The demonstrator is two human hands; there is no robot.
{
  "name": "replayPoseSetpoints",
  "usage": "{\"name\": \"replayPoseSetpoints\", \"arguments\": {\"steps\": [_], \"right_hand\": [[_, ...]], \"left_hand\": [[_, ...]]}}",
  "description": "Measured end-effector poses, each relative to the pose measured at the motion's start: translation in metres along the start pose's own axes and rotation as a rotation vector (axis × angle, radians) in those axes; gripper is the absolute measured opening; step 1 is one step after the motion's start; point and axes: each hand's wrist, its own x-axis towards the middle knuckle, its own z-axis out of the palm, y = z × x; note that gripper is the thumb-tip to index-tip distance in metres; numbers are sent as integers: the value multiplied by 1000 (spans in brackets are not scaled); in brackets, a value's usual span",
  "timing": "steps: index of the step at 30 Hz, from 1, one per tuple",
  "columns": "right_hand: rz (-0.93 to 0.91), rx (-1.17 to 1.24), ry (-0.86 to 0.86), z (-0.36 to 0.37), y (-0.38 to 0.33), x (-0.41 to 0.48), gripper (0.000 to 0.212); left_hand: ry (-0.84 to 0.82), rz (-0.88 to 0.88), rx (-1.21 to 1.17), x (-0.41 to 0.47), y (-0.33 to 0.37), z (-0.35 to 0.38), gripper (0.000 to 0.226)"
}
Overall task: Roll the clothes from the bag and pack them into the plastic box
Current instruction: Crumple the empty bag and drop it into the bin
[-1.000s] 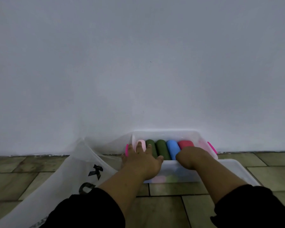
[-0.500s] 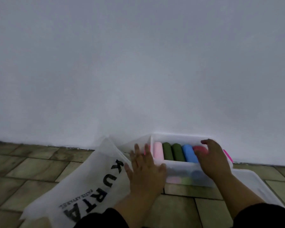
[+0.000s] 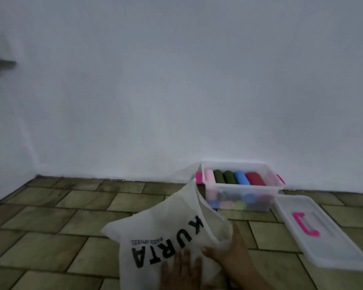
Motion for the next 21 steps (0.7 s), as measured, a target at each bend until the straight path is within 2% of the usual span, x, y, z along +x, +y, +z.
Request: {"name": "replayPoseSetpoints", "arguments": {"steps": [1, 2, 3, 4, 5, 7, 9, 11, 12, 14, 16, 19, 21], "right_hand": [[91, 43, 35, 1, 0, -6, 119], [215, 107, 83, 0, -1, -12, 114], [327, 170, 123, -4, -3, -19, 94], [426, 229, 126, -12, -3, -26, 68], [514, 286, 113, -20, -2, -28, 50], [637, 368, 132, -37, 0, -29, 42], [655, 388, 189, -52, 3, -32, 42], [551, 293, 296, -61, 3, -41, 41], [466, 201, 352, -62, 3, -46, 42], [276, -3, 451, -59, 0, -54, 46], [90, -202, 492, -51, -5, -61, 48], [-190, -509, 344, -27, -9, -71, 54], [-322, -460, 190, -6, -9, -78, 70]], "left_hand": [[48, 5, 57, -3, 3, -8, 41], [51, -5, -74, -11, 6, -13, 18], [-110, -67, -353, -17, 13, -22, 39], [-215, -95, -479, -27, 25, -19, 66], [-223, -197, -578, -37, 35, -14, 85], [-305, -339, -517, -51, 29, -17, 103], [-348, -507, -565, -51, 3, -36, 118], [-493, -732, -653, -46, -8, -44, 132], [-536, -797, -815, -41, -7, -44, 130], [-495, -925, -1285, -29, -5, -44, 119], [-414, -1040, -1564, -13, 0, -49, 104], [-491, -1091, -1857, 12, 9, -66, 66], [-600, -1104, -1976, 27, 14, -76, 53]]}}
